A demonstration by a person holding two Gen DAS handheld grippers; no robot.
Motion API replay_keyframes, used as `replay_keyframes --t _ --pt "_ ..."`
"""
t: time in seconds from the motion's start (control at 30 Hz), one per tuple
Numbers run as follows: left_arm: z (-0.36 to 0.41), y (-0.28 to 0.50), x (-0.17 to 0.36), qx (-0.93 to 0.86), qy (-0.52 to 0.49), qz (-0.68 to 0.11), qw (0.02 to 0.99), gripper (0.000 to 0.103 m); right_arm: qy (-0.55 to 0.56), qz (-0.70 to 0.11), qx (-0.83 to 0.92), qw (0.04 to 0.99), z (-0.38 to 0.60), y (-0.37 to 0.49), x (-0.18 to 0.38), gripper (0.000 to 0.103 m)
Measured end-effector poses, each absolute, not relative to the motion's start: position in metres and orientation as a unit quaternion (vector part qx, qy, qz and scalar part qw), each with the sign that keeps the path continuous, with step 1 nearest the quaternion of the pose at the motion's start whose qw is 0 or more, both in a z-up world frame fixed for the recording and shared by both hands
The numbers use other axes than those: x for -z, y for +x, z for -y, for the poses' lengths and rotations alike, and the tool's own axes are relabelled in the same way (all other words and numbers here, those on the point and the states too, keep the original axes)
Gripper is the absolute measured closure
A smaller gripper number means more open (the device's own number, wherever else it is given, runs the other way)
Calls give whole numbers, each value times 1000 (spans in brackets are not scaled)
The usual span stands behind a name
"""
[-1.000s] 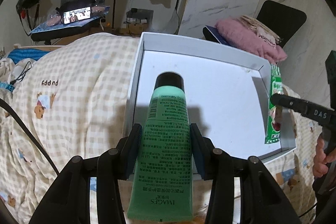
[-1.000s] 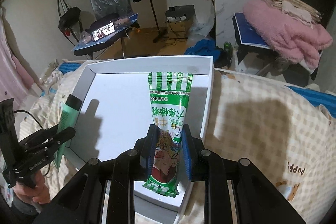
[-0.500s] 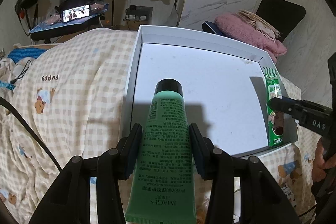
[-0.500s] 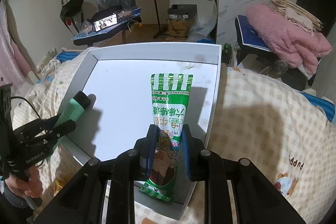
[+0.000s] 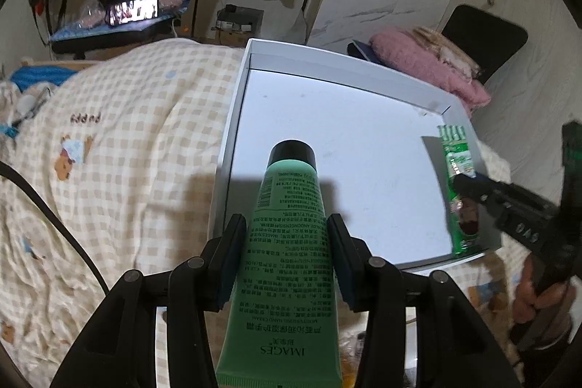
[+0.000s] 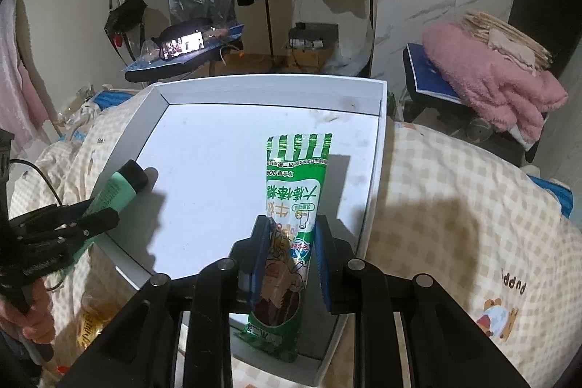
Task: Organize objects
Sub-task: 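Carry the pouch and tube over the white box with both tools, then release the pouch and tube into the white box with both tools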
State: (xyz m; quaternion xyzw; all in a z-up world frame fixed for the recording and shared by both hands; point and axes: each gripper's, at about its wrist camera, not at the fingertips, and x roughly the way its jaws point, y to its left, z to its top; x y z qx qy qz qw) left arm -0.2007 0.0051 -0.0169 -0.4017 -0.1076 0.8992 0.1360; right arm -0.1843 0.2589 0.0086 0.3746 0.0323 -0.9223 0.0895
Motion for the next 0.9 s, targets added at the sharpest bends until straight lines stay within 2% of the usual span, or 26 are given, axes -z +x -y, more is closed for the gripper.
replay_keyframes --t 0.17,0.23,0.3,0.4,0.53,0.73,0.77,0.8,0.9 --pt "-1 -199 16 -898 -396 127 144 50 361 -61 927 81 -252 -184 -7 78" --pt "-1 -198 14 -900 -391 128 145 41 359 -68 927 80 -250 -183 -6 76" --pt "0 -196 12 -903 -382 129 144 37 357 -76 928 77 -246 -183 -5 72" --pt "2 -195 7 -906 -374 135 144 33 357 -85 927 74 -243 -183 -4 71" --pt "9 -190 -2 -909 -366 137 142 33 353 -71 929 89 -245 -179 -3 71" --pt "19 -180 -21 -923 -335 135 133 26 358 -73 927 89 -242 -181 -4 71" --pt "20 -180 -22 -923 -334 138 134 26 361 -74 926 89 -242 -182 -4 69" --pt "21 -180 -23 -923 -333 140 133 26 363 -76 925 86 -242 -183 -3 52" --pt "23 -179 -22 -922 -333 144 132 26 342 -77 933 82 -239 -176 -8 39"
